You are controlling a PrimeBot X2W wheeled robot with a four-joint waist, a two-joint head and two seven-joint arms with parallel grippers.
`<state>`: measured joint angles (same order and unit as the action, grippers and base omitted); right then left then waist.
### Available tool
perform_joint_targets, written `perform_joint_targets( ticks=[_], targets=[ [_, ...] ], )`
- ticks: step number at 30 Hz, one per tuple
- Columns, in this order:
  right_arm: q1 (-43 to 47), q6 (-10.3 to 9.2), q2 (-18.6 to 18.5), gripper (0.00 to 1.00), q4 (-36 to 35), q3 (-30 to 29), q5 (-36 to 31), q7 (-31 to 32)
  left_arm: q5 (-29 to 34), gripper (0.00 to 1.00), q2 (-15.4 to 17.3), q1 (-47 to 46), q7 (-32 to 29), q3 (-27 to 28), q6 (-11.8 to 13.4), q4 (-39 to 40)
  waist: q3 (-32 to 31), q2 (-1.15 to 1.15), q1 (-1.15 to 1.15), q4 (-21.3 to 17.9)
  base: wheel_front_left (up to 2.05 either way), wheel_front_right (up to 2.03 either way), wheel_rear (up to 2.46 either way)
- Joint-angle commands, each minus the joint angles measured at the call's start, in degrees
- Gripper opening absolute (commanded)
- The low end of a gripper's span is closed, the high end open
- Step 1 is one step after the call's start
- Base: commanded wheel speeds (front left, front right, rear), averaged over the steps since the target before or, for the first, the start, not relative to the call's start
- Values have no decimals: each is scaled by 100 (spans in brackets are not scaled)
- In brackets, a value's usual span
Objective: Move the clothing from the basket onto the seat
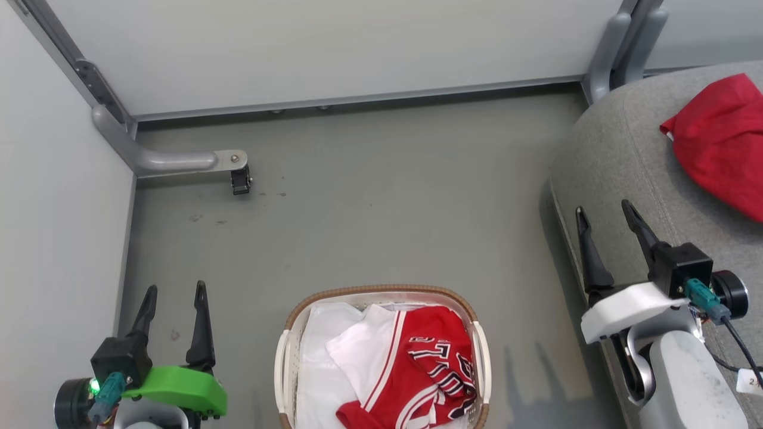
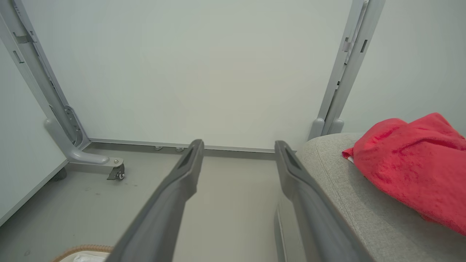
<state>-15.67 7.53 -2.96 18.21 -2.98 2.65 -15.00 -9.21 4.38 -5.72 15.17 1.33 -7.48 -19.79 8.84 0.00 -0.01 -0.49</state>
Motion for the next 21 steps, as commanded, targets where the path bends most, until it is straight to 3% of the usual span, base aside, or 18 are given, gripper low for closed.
perform_joint_targets(
  ticks=[1,10,21],
  targets=[
    [151,-8,-14,100,15,8,52,-27,78,100,-25,160,-3,47,9,30,-270,0,1,126,0,0,0],
    [773,-8,-7,100,122,121,299,-27,101,100,-121,763,-4,226,4,122,-729,0,1,81,0,0,0],
    [1073,-8,-8,100,80,210,416,-27,-33,100,-143,1004,-4,20,2,86,-775,0,1,4,0,0,0]
  ],
)
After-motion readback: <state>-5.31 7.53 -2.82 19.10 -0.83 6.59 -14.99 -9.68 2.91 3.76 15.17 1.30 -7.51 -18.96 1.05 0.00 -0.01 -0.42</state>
